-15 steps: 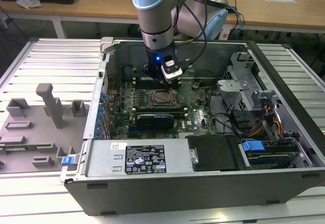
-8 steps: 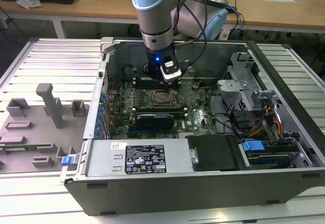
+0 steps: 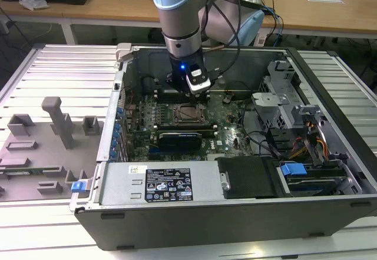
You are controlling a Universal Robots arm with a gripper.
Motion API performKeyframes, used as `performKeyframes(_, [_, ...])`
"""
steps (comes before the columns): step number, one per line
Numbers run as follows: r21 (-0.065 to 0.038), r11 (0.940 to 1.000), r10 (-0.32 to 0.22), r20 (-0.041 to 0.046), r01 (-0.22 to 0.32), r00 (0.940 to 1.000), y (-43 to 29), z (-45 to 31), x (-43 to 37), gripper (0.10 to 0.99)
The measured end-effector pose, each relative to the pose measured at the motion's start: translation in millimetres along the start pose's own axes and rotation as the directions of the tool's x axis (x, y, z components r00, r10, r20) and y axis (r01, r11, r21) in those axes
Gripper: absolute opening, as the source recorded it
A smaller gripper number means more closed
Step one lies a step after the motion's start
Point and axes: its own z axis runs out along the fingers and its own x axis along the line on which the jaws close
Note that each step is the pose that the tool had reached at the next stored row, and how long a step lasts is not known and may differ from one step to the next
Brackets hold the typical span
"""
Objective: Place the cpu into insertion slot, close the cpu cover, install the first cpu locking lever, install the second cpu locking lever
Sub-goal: 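Install the first cpu locking lever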
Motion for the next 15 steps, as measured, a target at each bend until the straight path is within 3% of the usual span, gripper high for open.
performKeyframes(5, [-0.002, 1.0000, 0.001, -0.0007, -0.001, 1.0000, 0.2, -2.4, 0.2, 0.106])
performKeyframes(10, [-0.024, 0.9997, 0.005, -0.0065, -0.006, 1.0000, 0.8, -2.5, 2.1, 0.106])
performKeyframes(15, [-0.025, 0.9997, 0.006, -0.0068, -0.006, 1.0000, 0.6, -1.1, 2.4, 0.106])
